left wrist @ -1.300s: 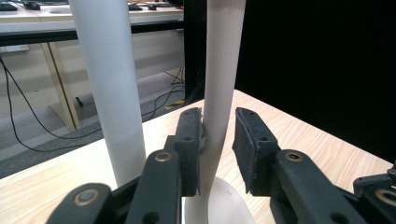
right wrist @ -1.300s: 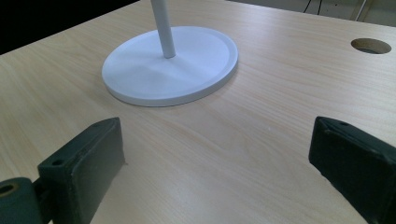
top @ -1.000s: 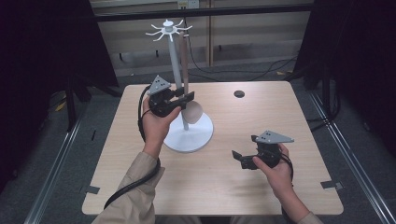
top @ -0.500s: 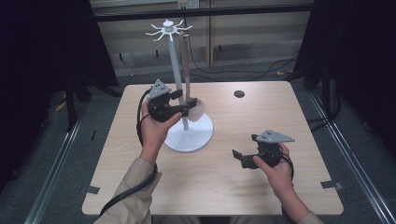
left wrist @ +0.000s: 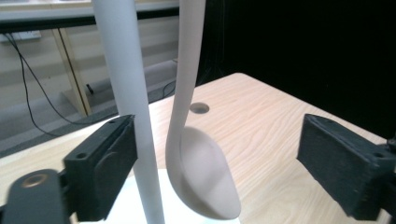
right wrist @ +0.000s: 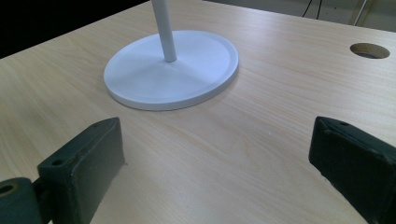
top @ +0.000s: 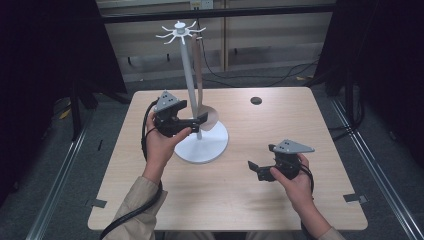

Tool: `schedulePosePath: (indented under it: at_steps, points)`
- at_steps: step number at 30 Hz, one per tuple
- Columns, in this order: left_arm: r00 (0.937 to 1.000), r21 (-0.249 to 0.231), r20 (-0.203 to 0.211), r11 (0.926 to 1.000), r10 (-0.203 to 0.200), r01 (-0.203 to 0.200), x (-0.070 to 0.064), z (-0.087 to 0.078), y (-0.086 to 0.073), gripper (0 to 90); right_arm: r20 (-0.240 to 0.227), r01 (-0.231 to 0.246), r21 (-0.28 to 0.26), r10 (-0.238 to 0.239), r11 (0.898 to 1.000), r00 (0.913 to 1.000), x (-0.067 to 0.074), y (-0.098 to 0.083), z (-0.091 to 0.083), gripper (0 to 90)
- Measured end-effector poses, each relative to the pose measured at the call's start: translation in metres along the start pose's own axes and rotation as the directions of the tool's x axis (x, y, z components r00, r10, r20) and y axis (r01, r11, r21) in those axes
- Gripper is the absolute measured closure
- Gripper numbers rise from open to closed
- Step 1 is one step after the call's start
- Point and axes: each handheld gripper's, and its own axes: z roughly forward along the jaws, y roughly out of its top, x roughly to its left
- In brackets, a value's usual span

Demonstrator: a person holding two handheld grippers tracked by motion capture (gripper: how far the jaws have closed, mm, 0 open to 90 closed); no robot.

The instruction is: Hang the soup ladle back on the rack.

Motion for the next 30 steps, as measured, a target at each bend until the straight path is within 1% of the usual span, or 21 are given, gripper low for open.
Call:
schedulePosePath:
  at_steps: [2, 6, 8, 9, 10, 11, 12, 13, 15, 16, 18, 19, 21, 26, 27, 30]
  points:
    - [1.0000, 0.006, -0.008, 1.0000, -0.005, 0.005, 0.000, -0.001, -0.002, 9.4, -0.003, 0.000, 0.000, 0.000, 1.000, 1.0000, 0.000, 0.000, 0.000, 2.7]
    - [0.9999, 0.005, 0.003, 0.9999, -0.011, 0.011, 0.000, -0.004, -0.008, 7.2, 0.000, 0.001, 0.004, -0.001, 1.000, 1.0000, 0.001, 0.000, -0.001, 2.7]
    - [1.0000, 0.008, 0.000, 1.0000, -0.004, 0.004, 0.000, -0.006, -0.011, 6.1, 0.000, -0.002, 0.004, 0.002, 1.000, 1.0000, 0.001, 0.000, -0.001, 2.7]
    - [1.0000, 0.011, -0.005, 0.9999, -0.007, 0.007, -0.001, -0.007, -0.012, 5.8, -0.001, 0.002, 0.003, -0.002, 1.000, 1.0000, 0.001, 0.000, 0.000, 2.7]
    - [1.0000, 0.016, -0.002, 0.9998, -0.008, 0.008, -0.001, -0.008, -0.014, 5.2, -0.002, 0.003, 0.004, -0.003, 1.000, 1.0000, 0.001, 0.000, 0.000, 2.7]
    - [0.9999, 0.008, 0.008, 0.9999, -0.014, 0.013, -0.001, -0.008, -0.015, 4.6, 0.001, 0.001, 0.005, -0.001, 1.000, 1.0000, 0.001, 0.000, 0.000, 2.7]
    - [1.0000, 0.017, -0.001, 0.9998, -0.007, 0.007, -0.001, -0.009, -0.017, 4.5, -0.001, -0.001, 0.008, 0.001, 1.000, 1.0000, 0.001, -0.001, 0.000, 2.7]
    - [1.0000, 0.012, 0.005, 0.9999, -0.004, 0.004, -0.001, -0.009, -0.018, 4.5, -0.002, 0.001, 0.010, -0.001, 1.000, 1.0000, 0.002, -0.001, 0.001, 2.7]
    - [0.9999, 0.011, 0.007, 0.9998, -0.014, 0.014, -0.002, -0.010, -0.022, 4.2, -0.004, -0.001, 0.013, 0.001, 1.000, 1.0000, 0.002, -0.001, 0.001, 2.7]
    - [0.9999, 0.011, 0.009, 0.9999, -0.010, 0.010, -0.003, -0.011, -0.024, 4.2, -0.004, -0.001, 0.012, 0.001, 1.000, 1.0000, 0.002, -0.001, 0.001, 2.7]
    - [0.9997, 0.009, 0.022, 0.9998, -0.015, 0.015, -0.004, -0.012, -0.028, 4.2, -0.004, 0.001, 0.010, -0.001, 1.000, 1.0000, 0.001, -0.001, 0.000, 2.7]
    - [0.9996, 0.006, 0.021, 0.9998, -0.018, 0.018, -0.005, -0.012, -0.031, 4.2, -0.003, 0.002, 0.009, -0.002, 1.000, 1.0000, 0.001, -0.001, 0.000, 2.7]
    - [0.9996, 0.016, 0.026, 0.9998, -0.011, 0.011, -0.007, -0.012, -0.036, 4.2, -0.003, 0.003, 0.009, -0.003, 1.000, 1.0000, 0.001, -0.002, 0.000, 2.7]
    - [0.9994, 0.022, 0.025, 0.9995, -0.023, 0.023, -0.009, -0.010, -0.047, 4.1, -0.006, 0.003, 0.009, -0.003, 1.000, 1.0000, 0.002, -0.001, 0.000, 2.7]
    - [0.9996, 0.024, 0.023, 0.9995, -0.019, 0.018, -0.008, -0.010, -0.049, 4.1, -0.005, 0.004, 0.010, -0.004, 1.000, 1.0000, 0.002, -0.002, 0.000, 2.7]
    - [0.9995, 0.027, 0.023, 0.9994, -0.023, 0.023, -0.008, -0.010, -0.052, 4.0, -0.005, 0.004, 0.011, -0.004, 1.000, 1.0000, 0.002, -0.002, 0.000, 2.7]
